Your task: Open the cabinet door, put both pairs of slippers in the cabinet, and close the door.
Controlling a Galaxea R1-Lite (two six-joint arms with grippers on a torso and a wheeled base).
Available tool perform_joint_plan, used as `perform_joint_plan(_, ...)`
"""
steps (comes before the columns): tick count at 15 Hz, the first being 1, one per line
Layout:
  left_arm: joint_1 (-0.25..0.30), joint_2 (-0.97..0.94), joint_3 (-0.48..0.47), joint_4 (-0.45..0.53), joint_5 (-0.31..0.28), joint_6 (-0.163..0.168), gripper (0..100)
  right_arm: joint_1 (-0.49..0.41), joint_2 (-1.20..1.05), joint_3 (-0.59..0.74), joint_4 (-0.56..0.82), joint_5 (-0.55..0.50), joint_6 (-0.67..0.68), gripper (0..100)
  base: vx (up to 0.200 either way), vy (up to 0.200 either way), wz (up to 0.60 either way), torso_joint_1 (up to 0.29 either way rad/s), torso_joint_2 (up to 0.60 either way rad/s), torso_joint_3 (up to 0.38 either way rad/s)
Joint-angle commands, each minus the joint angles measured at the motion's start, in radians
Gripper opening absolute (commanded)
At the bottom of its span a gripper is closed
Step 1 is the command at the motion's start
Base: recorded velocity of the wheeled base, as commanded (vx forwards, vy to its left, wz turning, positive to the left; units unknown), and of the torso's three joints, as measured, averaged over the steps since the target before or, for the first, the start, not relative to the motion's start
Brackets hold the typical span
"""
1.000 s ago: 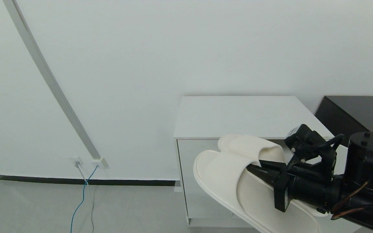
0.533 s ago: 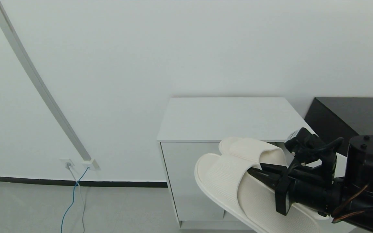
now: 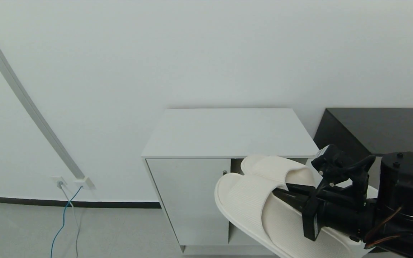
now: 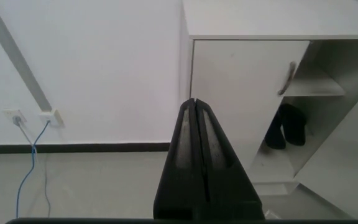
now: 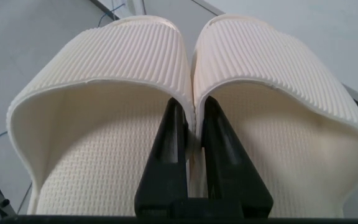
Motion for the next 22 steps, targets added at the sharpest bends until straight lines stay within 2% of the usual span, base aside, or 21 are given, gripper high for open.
perform_joint_plan(1,0.0,0.0,0.0,0.0,0.0,-0.001,0,0.0,0.003,0.002,0.002,0.001,0.001,0,0.0,0.0,0.0,0.0,0.0,0.0)
perform_joint_plan(22,0.0,0.0,0.0,0.001,0.0,-0.002,0,0.0,0.016,0.02,-0.003,0.018,0.003,0,0.0,0.0,0.0,0.0,0.0,0.0)
